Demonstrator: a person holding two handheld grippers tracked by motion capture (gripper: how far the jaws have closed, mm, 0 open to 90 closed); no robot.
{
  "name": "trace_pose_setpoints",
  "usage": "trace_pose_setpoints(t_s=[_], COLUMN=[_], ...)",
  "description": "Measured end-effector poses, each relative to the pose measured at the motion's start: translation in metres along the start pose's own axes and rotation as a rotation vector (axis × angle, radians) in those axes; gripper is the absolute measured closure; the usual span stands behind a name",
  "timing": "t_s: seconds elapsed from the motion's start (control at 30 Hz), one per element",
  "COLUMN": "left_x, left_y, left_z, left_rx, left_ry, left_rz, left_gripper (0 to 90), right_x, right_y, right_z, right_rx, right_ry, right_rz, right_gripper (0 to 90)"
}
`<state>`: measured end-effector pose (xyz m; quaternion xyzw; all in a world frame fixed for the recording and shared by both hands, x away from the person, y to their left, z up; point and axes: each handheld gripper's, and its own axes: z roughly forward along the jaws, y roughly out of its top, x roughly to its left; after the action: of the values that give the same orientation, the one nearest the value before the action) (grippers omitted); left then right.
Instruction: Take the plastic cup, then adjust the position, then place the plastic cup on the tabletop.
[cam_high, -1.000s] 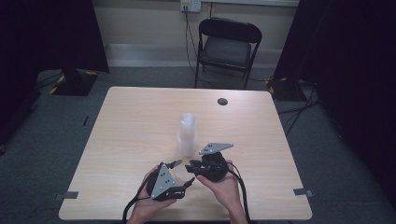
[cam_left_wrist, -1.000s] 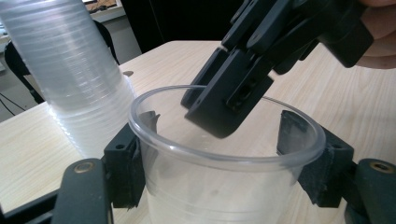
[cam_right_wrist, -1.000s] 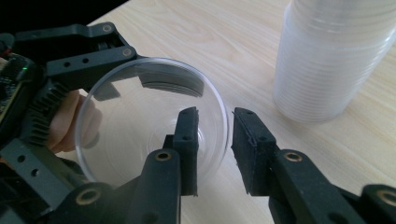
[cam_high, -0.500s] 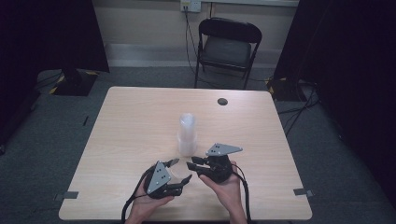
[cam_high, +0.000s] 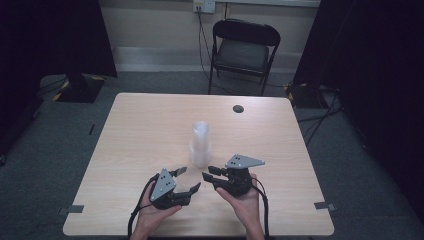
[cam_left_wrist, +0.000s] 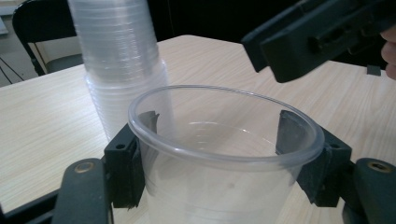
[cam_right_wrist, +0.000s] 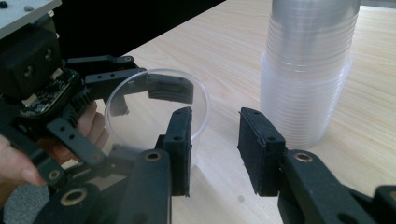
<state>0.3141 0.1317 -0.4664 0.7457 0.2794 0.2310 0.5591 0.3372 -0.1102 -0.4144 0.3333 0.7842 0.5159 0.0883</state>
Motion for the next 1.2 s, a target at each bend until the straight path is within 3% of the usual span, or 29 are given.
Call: trace_pose_setpoints(t_s=[0.43,0.9,1.2], left_x=[0.021,0.047,0.060], left_y=[0.002,0.010,0.013], left_z=[-0.005,-0.011,-0.011], left_rx=[-0.027,-0.077,-0.075], left_ry=[0.030,0.084,0.107], left_rz=[-0.087,-0.123,-0.147], left_gripper=[29.9,30.3,30.4], right_x=[-0.005,-0.008,-0.009], right_y=[-0.018,-0.029,-0.033], right_z=[-0.004,-0.010,-0.011], right_rx=[-0.010,-0.016,-0.018], right_ry=[-0.019,-0.031,-0.035], right_rz=[0.033,0.047,0.049], right_gripper=[62.9,61.8,61.4])
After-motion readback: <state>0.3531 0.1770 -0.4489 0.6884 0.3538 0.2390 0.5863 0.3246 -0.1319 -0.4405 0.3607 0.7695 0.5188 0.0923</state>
